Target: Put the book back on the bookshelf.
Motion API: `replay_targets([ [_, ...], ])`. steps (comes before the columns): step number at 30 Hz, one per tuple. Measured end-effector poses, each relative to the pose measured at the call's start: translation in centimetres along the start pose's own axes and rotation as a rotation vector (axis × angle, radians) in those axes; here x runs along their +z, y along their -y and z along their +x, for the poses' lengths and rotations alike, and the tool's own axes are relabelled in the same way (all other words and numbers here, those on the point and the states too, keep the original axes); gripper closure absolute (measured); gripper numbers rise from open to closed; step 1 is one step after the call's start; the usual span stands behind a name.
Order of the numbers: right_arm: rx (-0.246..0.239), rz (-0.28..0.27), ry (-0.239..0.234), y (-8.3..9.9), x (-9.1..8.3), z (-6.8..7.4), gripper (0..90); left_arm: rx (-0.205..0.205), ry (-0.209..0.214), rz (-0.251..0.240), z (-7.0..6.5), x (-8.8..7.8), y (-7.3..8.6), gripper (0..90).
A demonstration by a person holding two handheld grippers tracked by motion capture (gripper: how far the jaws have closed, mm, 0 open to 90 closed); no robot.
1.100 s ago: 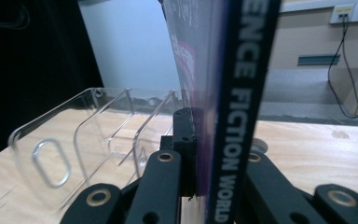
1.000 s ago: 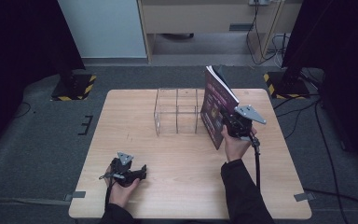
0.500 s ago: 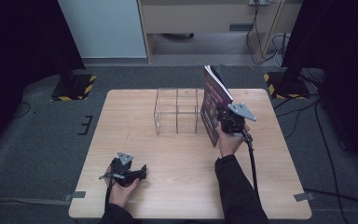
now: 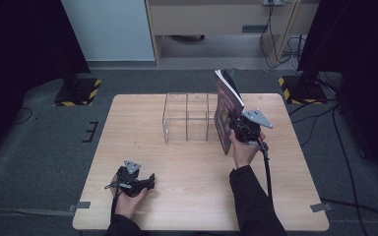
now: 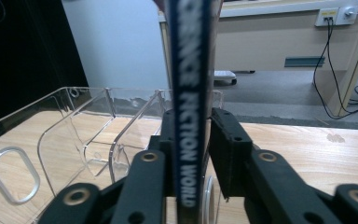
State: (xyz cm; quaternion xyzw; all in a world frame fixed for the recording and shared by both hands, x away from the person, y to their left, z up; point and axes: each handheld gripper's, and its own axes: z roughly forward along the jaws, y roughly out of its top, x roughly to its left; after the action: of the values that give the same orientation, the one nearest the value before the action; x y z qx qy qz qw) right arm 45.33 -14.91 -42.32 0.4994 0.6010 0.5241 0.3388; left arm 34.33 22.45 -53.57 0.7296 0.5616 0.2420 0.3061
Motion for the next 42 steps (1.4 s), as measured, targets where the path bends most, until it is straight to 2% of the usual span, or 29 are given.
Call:
replay_targets([
  [5,0.021,-0.029,-0.024,-0.9,-0.6,-0.3,67.5,0.0,0.0,0.0,0.0,0.0,0.0,10.3],
  [12,0.01,-0.039,-0.012,-2.1,-1.1,-0.6,61.6,0.001,0.0,0.0,0.0,0.0,0.0,10.3],
  [16,0.009,-0.035,-0.008,-2.3,-1.1,-0.8,54.8,0.0,0.0,0.0,0.0,0.0,0.0,10.3],
  [18,0.009,-0.043,-0.013,-2.3,-1.2,-0.8,48.9,0.0,0.0,0.0,0.0,0.0,0.0,10.3],
  [21,0.019,-0.052,-0.045,-2.5,-1.4,-1.0,36.3,0.0,0.0,0.0,0.0,0.0,0.0,10.3],
  [26,0.003,-0.022,-0.103,-2.6,-2.2,-1.5,22.6,0.0,0.0,0.0,0.0,0.0,0.0,10.3],
  [30,-0.026,-0.026,-0.139,-2.2,-3.4,-1.5,19.2,0.0,0.0,0.0,0.0,0.0,0.0,10.3],
  [34,-0.053,-0.002,-0.166,-1.4,-4.6,-1.8,16.8,0.0,0.0,0.0,0.0,0.0,0.0,10.3],
  [39,-0.046,0.048,-0.2,0.3,-5.8,-2.7,14.5,0.0,0.0,0.0,0.0,0.0,0.0,10.3],
  [42,-0.055,0.099,-0.198,1.9,-6.2,-3.4,13.4,0.0,0.0,0.0,0.0,0.0,0.0,10.3],
])
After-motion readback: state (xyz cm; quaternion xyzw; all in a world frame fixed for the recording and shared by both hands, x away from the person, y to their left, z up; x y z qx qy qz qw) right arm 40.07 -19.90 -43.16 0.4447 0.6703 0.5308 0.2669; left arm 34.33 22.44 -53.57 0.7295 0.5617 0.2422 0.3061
